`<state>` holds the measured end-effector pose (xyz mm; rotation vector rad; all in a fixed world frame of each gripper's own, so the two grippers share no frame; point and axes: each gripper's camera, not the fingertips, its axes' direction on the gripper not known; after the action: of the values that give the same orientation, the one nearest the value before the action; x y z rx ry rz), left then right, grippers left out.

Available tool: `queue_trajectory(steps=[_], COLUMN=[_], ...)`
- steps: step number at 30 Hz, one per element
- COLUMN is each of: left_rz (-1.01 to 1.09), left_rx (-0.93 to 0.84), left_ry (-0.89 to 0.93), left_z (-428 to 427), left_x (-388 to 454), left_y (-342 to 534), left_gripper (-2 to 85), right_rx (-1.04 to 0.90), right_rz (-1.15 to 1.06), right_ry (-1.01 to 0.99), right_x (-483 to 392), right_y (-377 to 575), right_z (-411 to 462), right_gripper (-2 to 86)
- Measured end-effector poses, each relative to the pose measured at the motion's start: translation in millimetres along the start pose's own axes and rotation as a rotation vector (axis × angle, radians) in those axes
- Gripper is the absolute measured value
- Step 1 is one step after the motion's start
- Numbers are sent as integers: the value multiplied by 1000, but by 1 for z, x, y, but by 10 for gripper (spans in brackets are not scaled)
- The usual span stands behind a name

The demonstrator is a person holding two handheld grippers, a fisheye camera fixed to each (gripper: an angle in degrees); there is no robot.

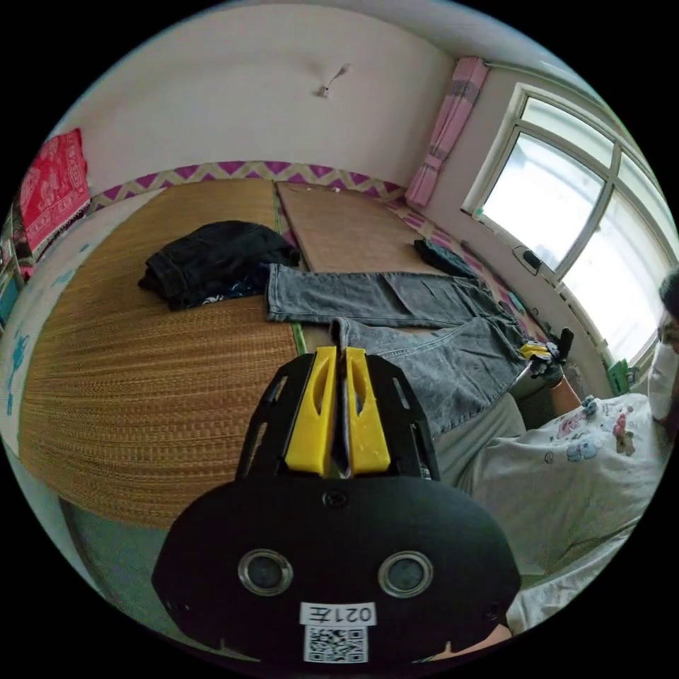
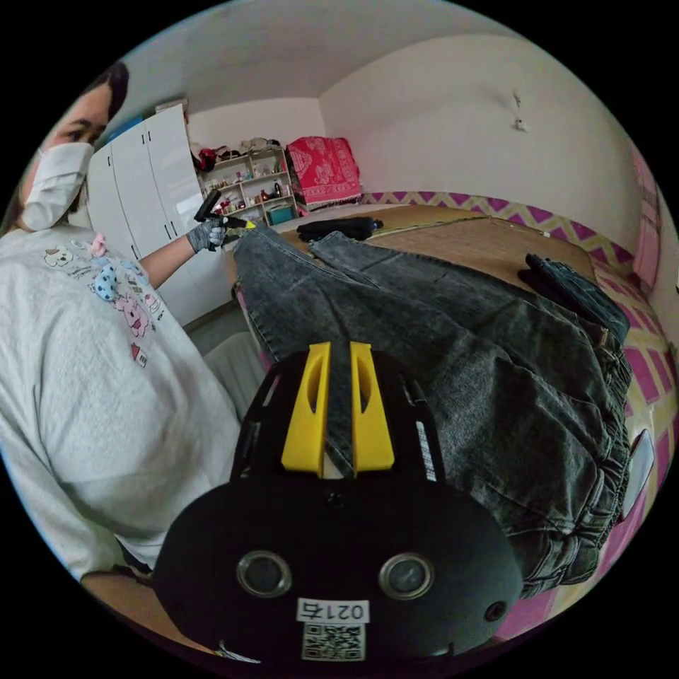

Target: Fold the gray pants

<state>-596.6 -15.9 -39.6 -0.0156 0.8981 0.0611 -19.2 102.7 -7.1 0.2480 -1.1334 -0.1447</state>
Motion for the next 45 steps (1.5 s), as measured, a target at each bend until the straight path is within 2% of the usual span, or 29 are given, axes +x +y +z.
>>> queue_trajectory(steps=[4,6,11,14,15,19,22,26,28,30,31,32,33,34,36,39,42,43,45], left_rz=[-149,-207,-246,-232,-230,-123,5,117,176,202,203,201,176,139,67,-14,-3,18,57], left_rx=[-159,-177,-101,-54,12,175,125,73,34,-10,-32,-43,-61,-66,-84,-70,-63,-67,-42], left_ry=[55,81,104,56,32,62,108,161,200,179,167,162,153,159,179,249,239,233,258], left_z=[62,81,87,69,55,20,32,58,79,99,113,120,134,145,159,168,162,160,155], left_x=[-46,-57,-56,-48,-43,-2,44,93,117,128,132,132,131,126,115,102,103,106,111], left_y=[17,33,61,71,76,86,84,81,79,78,78,78,80,83,91,109,115,115,113], left_gripper=[-4,-3,-2,-7,-8,-9,-7,-5,-2,2,5,6,9,11,12,5,3,4,6], right_rx=[-50,-109,-192,-199,-191,-242,-289,-526,-455,-201,-169,-200,-327,-297,-255,-359,-430,-394,-164], right_rz=[30,58,89,132,164,258,277,162,181,387,423,475,510,452,488,414,455,454,465], right_ry=[38,59,126,201,244,369,401,435,528,594,595,578,585,577,579,672,653,640,653], right_x=[-5,-9,-20,-23,-22,-25,-38,-52,-45,-8,2,25,45,43,38,19,17,16,15], right_y=[-1,1,-2,-6,-6,9,-1,-32,-38,-30,-24,-10,7,14,31,21,0,-5,-17], right_z=[25,43,51,38,31,36,44,56,36,-10,-15,-14,-1,-1,-15,-7,-12,-18,-46], right_gripper=[55,53,35,23,16,-3,-6,-8,-9,-9,-8,-8,-8,-8,-8,-7,-7,-7,-7])
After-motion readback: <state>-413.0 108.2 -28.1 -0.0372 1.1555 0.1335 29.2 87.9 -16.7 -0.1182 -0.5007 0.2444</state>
